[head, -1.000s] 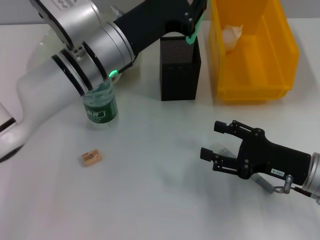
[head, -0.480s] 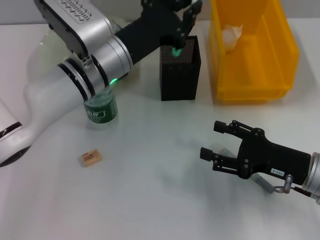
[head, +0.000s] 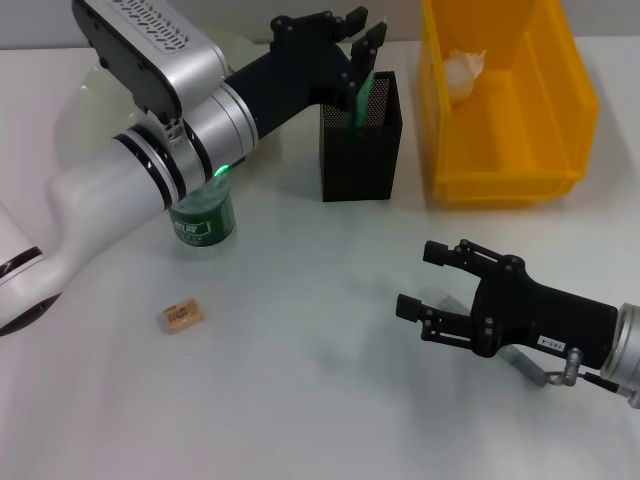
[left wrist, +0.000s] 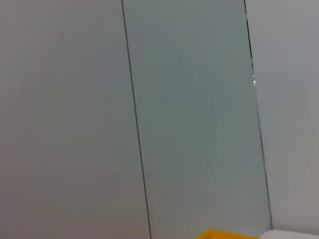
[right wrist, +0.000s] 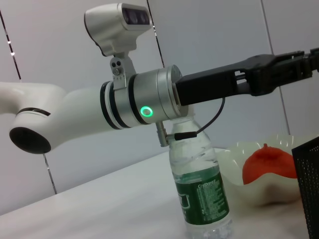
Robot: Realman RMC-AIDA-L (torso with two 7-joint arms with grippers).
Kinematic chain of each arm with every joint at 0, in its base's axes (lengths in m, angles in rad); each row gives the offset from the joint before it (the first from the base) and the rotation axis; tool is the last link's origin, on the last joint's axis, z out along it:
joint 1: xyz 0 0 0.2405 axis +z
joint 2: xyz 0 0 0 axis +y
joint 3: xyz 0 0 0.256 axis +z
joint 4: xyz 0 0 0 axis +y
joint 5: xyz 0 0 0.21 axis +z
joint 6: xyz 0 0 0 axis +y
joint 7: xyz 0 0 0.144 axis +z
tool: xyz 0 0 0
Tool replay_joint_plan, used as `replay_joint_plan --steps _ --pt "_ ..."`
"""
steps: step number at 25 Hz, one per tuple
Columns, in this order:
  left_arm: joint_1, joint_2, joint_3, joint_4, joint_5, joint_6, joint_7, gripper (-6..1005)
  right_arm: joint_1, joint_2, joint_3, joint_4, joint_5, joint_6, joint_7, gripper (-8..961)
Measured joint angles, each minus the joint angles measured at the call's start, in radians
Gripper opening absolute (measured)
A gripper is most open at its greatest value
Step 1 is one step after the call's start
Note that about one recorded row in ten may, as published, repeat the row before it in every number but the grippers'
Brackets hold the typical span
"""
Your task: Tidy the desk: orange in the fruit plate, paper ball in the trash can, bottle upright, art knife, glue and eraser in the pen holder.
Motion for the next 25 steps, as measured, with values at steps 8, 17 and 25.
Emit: replay_joint_plan --steps 8,17,25 --pt "0.008 0.000 0.004 0.006 0.000 0.013 -0.003 301 -0.001 0.000 0.000 0.001 0.000 0.000 -0.003 833" --pt "0.128 0.040 -0.036 0.162 0.214 0.267 -0.294 540 -0.009 -0.003 0.000 -0.002 0.000 -0.005 -0.002 833" --pt "0.169 0.083 -0.450 0.217 0.820 0.775 -0.808 635 -0.003 -0.003 0.000 -0.006 0.000 -0.027 0.001 833"
